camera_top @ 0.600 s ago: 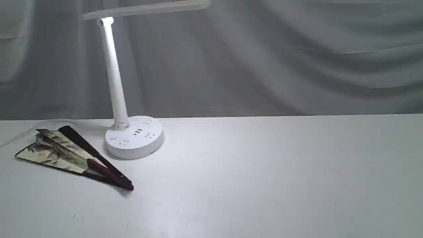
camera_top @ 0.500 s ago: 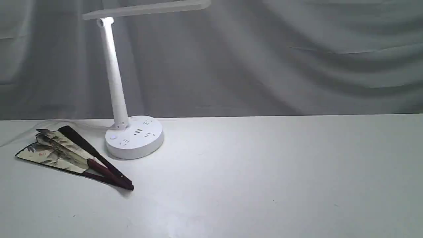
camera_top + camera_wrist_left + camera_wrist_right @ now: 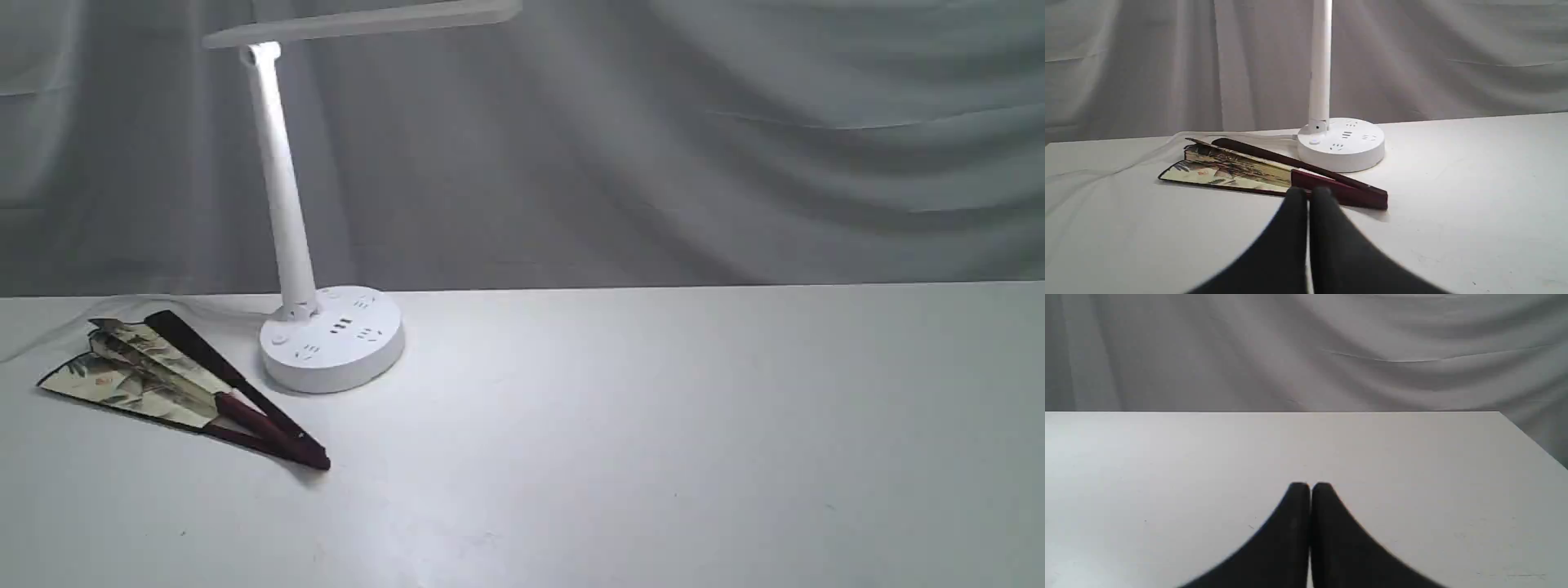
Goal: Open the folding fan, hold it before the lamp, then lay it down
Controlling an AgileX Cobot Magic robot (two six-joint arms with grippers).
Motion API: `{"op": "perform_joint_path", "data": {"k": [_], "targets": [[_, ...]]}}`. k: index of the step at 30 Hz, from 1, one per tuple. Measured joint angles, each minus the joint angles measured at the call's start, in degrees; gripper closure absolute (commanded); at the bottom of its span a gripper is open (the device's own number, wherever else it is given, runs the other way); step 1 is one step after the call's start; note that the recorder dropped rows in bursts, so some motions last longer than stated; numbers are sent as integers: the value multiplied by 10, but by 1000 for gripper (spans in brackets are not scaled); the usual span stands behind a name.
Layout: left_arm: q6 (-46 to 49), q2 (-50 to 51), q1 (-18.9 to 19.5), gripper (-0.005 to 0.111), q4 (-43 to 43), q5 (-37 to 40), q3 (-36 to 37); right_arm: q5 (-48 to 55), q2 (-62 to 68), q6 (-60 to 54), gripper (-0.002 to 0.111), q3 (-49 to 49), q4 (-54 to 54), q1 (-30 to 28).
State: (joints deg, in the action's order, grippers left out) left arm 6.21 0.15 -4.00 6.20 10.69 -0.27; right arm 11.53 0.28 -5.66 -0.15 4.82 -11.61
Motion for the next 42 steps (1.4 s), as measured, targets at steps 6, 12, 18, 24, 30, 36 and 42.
{"op": "perform_joint_path", "data": {"k": [6, 12, 18, 24, 30, 36, 42], "targets": [[0, 0, 0, 107, 0, 0, 0, 0, 0, 0, 108, 0, 0, 0], [-1, 0, 0, 107, 14, -1, 0, -9, 0, 0, 108, 0, 0, 0], [-1, 0, 0, 107, 47, -25, 0, -51, 0, 0, 108, -4, 4, 0], [-1, 0, 0, 107, 51, 9, -58, -28, 0, 0, 108, -70, 5, 0], [-1, 0, 0, 107, 52, 94, -155, 44, -1, -1, 108, -150, 5, 0], [-12, -2, 0, 107, 52, 170, -234, 144, -1, -1, 108, -210, 5, 0], [-13, -2, 0, 107, 47, 189, -258, 180, -1, -1, 108, -222, 5, 0]]}}
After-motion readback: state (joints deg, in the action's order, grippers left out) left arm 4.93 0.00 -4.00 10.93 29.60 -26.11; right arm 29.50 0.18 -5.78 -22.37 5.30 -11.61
